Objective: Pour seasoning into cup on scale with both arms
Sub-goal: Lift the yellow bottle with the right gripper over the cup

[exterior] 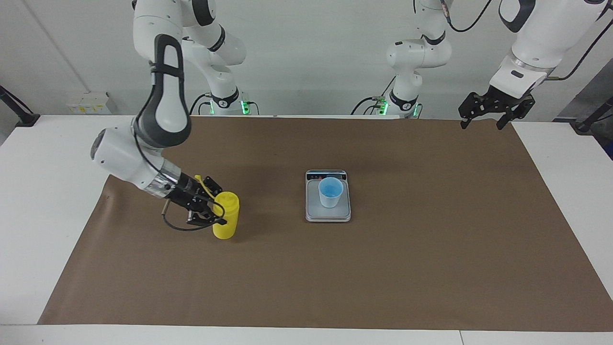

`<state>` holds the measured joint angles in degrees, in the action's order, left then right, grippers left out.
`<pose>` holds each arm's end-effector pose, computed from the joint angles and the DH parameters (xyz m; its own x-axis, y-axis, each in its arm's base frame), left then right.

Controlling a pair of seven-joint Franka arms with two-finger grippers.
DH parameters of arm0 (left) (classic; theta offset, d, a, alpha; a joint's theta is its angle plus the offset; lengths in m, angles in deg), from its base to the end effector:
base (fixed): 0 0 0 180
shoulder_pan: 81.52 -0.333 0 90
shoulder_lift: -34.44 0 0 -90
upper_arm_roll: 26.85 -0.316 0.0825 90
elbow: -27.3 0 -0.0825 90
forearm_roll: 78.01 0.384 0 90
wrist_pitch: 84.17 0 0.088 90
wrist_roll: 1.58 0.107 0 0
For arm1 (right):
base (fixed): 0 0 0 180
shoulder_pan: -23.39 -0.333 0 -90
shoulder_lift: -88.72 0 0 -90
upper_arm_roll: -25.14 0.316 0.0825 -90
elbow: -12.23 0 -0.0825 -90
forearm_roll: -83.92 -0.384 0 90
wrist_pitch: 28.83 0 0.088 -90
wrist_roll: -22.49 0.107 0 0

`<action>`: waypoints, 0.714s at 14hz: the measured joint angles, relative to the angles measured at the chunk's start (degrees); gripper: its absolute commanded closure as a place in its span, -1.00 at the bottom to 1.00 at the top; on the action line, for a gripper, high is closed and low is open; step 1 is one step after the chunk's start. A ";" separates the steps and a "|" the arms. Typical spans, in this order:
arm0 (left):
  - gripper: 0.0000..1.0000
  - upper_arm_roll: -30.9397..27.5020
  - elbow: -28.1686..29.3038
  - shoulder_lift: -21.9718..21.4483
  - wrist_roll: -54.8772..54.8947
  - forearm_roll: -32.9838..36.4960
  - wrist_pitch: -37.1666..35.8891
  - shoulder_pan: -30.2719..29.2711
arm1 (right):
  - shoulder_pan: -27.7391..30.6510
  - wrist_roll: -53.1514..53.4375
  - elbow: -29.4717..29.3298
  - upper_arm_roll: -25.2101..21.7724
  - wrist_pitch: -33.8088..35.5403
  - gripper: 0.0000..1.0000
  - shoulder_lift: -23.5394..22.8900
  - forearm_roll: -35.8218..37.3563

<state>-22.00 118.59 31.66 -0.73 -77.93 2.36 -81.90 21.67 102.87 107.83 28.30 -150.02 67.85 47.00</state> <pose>0.5314 -0.0426 0.6350 0.9951 -0.0923 -0.0348 -0.0926 -0.9957 -0.0050 0.6664 0.0806 0.4113 -0.0370 -0.8354 -0.5484 -0.9926 0.0941 -0.0764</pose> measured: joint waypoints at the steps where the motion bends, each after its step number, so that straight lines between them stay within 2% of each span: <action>1: -1.00 -0.01 0.01 -0.03 -0.01 -0.01 0.40 -0.02 | -3.08 4.33 -1.11 0.05 -1.42 1.00 0.07 4.76; 5: -1.00 -0.12 0.06 -0.05 -0.44 -0.96 2.72 -0.26 | -13.00 19.22 -2.90 0.07 -5.11 1.00 -0.07 27.04; 10: -1.00 0.08 0.13 -0.07 -0.47 -1.37 2.86 -0.34 | -19.00 28.13 -2.91 0.08 -6.24 1.00 -0.45 49.81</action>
<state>-21.92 118.72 31.59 -1.20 -79.30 5.21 -82.24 2.67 130.99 104.92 28.38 -156.26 67.40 96.82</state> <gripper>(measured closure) 0.000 0.485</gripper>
